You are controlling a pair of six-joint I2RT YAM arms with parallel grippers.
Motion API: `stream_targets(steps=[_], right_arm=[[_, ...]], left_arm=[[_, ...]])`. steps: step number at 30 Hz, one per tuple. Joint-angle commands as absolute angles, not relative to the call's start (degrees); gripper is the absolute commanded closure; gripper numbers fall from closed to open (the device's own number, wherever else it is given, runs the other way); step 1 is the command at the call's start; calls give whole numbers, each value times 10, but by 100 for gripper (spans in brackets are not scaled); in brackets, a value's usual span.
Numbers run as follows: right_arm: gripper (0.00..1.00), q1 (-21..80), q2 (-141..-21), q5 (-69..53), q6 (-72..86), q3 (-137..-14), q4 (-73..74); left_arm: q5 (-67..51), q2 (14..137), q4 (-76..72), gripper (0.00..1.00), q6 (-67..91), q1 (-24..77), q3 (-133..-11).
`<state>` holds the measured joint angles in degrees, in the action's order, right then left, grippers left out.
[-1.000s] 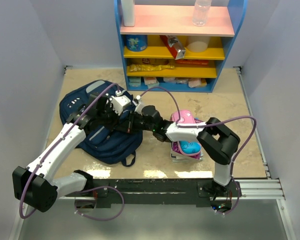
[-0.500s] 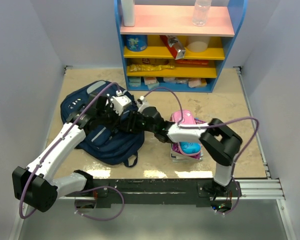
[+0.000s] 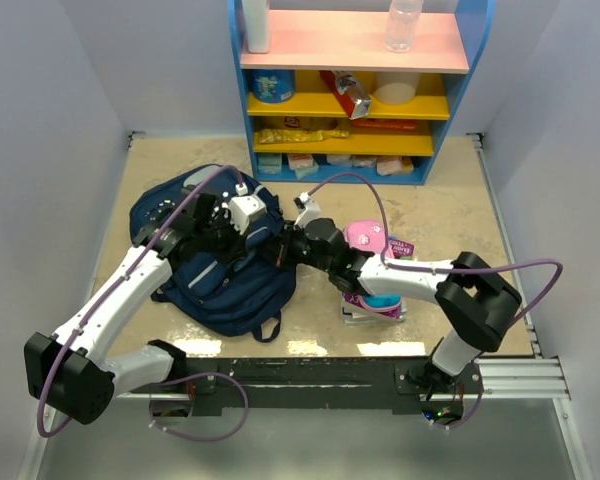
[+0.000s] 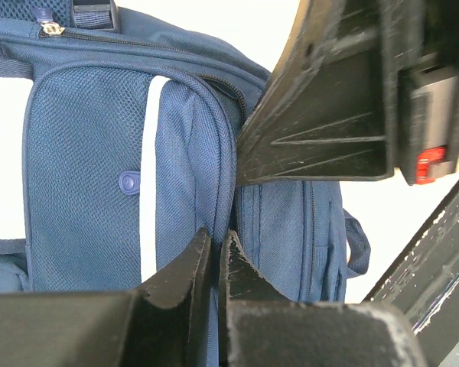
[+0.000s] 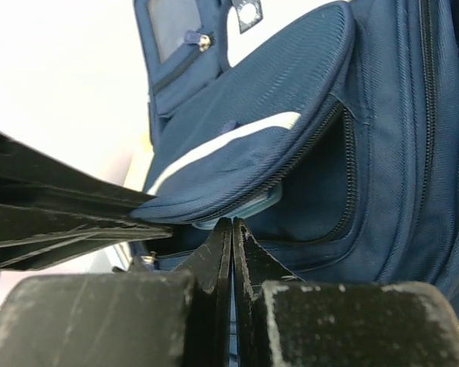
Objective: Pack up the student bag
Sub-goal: Place the personal item in the student bag.
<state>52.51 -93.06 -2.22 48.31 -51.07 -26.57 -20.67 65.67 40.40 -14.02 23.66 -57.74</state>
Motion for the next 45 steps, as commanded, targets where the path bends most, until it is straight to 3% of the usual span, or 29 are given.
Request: stream_targets(steps=[1,8,14,15,16,17,19,20,22,27,32,40,45], right_arm=[[100,530,-954,-18,464,-530,-267],[100,532,-1022,-34,461,-616,-243],[97,532,-938,16,429,-590,-214],[93,532,-924,19,425,-581,-205],[91,533,-910,29,424,-570,-194],[89,536,-877,35,421,-546,-186],[73,540,-843,57,414,-521,-163],[65,540,-812,61,411,-496,-159],[64,551,-783,68,398,-476,-144],[63,623,-764,121,354,-503,-60],[49,690,-849,111,365,-579,-13],[41,714,-1021,128,403,-755,78],[38,723,-1070,161,419,-783,97]], left_arm=[[-245,637,365,100,-134,240,-599],[-254,641,363,100,-133,241,-606],[-261,644,362,98,-132,240,-609],[-264,646,366,90,-132,240,-613],[-267,648,368,70,-129,240,-617],[-268,650,373,61,-128,240,-627],[-270,653,388,42,-128,236,-639],[-272,654,399,39,-130,227,-651],[-289,652,413,34,-141,212,-664],[-292,635,465,33,-209,152,-681],[-293,621,484,36,-277,99,-621],[-326,643,467,44,-319,4,-572],[-331,646,456,45,-333,0,-556]])
